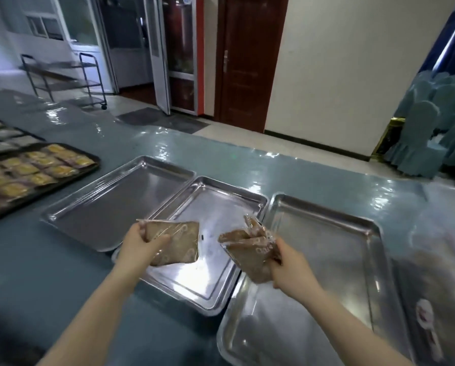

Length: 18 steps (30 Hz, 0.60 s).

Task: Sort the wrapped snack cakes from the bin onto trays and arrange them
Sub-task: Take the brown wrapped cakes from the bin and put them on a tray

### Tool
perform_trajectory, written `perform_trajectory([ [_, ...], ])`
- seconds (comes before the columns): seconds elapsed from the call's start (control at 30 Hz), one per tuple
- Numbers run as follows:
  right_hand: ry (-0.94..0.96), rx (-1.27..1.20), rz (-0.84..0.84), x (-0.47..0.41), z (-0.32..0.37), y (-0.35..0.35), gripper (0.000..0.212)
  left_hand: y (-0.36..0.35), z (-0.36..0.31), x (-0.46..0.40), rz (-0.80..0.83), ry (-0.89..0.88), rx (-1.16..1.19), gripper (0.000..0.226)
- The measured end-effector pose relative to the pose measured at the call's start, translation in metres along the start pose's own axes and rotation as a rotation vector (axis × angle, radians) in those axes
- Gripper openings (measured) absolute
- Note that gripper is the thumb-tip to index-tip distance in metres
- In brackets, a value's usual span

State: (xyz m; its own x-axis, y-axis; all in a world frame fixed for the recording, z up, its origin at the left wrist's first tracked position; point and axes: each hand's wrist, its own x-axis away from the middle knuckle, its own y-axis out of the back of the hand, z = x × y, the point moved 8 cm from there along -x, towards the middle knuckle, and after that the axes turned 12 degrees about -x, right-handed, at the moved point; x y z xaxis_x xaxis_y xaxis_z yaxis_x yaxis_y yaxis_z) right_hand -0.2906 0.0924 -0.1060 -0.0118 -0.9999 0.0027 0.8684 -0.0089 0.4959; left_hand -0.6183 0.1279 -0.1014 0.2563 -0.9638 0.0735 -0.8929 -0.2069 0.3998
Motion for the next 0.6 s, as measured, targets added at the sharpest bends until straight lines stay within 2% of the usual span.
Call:
perform_trajectory([
  [0.17, -0.065, -0.035, 0.008, -0.037, -0.007, -0.052, 0.063, -0.012, 0.056, -0.033, -0.012, 0.179, 0.054, 0.039],
  [0.3, -0.082, -0.055, 0.009, -0.081, -0.01, -0.083, 0.042, -0.039, 0.092, -0.054, -0.014, 0.34, 0.139, 0.038],
  [0.43, -0.142, -0.095, 0.012, -0.113, -0.024, -0.105, 0.037, -0.043, 0.12, -0.067, -0.028, 0.429, 0.123, 0.031],
  [0.5, -0.148, -0.017, 0.029, -0.123, -0.03, -0.114, 0.05, -0.044, 0.127, -0.069, -0.009, 0.453, 0.111, 0.041],
  [0.6, -0.169, 0.12, 0.192, -0.128, -0.042, -0.134, 0.095, -0.046, 0.126, -0.067, 0.067, 0.408, 0.009, 0.06],
])
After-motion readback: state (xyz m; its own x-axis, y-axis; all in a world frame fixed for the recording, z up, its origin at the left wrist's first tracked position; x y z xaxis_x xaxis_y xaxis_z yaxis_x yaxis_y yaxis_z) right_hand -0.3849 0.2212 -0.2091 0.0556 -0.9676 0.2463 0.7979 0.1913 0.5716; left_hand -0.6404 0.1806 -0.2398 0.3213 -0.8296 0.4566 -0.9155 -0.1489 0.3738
